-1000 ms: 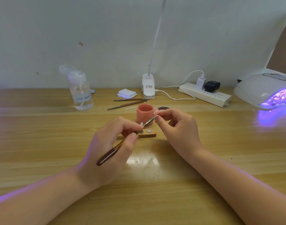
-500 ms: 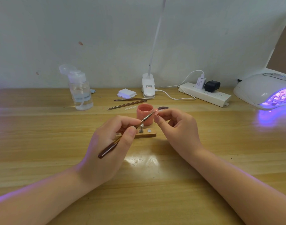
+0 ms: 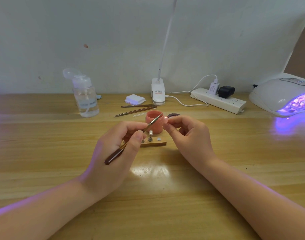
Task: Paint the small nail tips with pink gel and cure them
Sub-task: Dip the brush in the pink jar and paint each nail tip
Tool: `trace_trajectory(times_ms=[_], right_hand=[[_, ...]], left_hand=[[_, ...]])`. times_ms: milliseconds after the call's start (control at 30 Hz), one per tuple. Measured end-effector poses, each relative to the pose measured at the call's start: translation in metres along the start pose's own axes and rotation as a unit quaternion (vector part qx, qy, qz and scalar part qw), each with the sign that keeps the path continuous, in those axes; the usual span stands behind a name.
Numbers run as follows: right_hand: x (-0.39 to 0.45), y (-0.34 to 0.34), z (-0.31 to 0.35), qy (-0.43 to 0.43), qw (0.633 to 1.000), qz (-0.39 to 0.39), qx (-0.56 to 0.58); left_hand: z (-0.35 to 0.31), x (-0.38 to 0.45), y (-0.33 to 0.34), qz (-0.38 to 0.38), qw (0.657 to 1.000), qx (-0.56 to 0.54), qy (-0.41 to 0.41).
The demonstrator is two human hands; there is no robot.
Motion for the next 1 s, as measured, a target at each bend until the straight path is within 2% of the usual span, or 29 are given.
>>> trace_trajectory(times_ms=[367,700,1000], right_hand=[[0.0002,-0.0008,0.0006,0.001,1.0,-0.006,-0.007],[0.0001,0.0005,-0.0013,-0.003,1.0,-0.002,0.007],[0.0003,0.0001,-0.0014,-0.004,1.0,-0.01,0.002]], left_hand=[[-0.0001,-0.0035,-0.0022,0.001,1.0,-0.029,0.003],[0.0077,0.0017,-0.0025,-0.041,0.998,-0.026,-0.047],[0.0006,-0.0004,-0.001,-0.004,0.999,-0.021,-0.025]])
Point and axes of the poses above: each hand's wrist, its own x-axis towards the middle knuckle, its own y-axis out of the palm, z = x × y, the point moved 3 cm from there along x, towards the middle knuckle, and after that the axes turned 10 degrees about -x, right-handed, at the moved point
